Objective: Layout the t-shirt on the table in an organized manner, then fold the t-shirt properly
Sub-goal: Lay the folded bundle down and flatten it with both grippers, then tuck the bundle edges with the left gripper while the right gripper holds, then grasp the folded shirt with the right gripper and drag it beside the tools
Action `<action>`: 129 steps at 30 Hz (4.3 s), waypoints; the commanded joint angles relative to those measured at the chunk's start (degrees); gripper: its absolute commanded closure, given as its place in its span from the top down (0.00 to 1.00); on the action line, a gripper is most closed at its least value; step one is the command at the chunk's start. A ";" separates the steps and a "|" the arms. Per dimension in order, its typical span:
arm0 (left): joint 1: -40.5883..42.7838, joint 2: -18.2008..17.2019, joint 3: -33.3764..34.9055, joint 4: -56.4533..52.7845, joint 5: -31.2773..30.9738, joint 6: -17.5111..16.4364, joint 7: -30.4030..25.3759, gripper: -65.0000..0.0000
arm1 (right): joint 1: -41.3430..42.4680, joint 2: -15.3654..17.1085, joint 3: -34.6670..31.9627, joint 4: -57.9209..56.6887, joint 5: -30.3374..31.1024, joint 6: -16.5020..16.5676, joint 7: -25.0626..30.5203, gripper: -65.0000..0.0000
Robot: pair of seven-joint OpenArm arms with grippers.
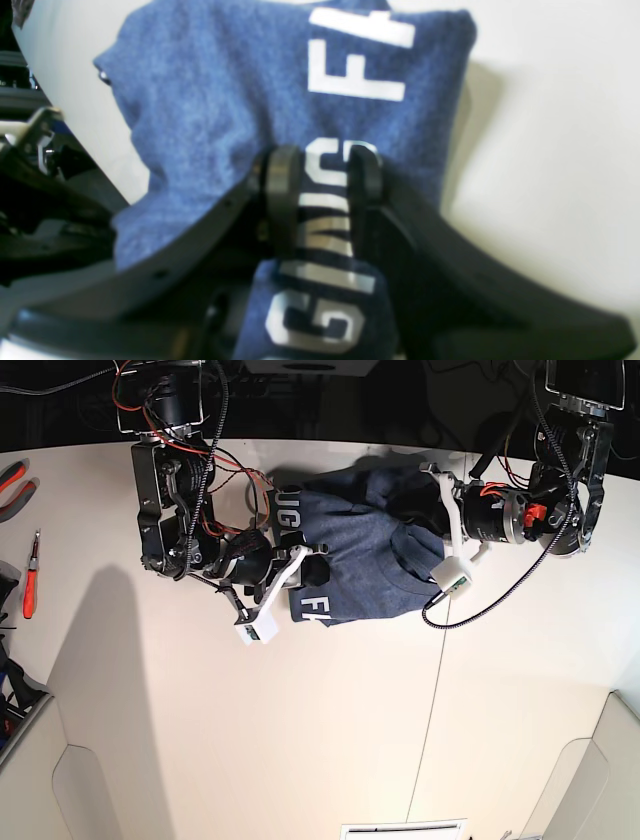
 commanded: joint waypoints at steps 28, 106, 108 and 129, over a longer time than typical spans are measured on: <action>-1.53 -4.55 -0.20 1.36 -15.15 -0.69 7.65 0.40 | 1.05 -0.11 -0.15 0.68 -0.52 0.57 0.48 0.25; 2.62 -10.54 -0.09 7.30 8.87 -0.69 4.35 0.00 | 1.05 -0.13 -0.15 0.68 -0.72 0.57 0.52 0.25; 2.58 -10.56 -0.09 7.30 8.87 -0.69 3.96 0.03 | 1.05 -0.13 -0.15 0.68 -0.70 0.57 0.52 0.25; 2.40 -10.58 -9.11 7.74 10.58 -0.69 -0.79 0.39 | 5.73 -0.15 -0.15 10.43 1.22 0.61 0.66 0.44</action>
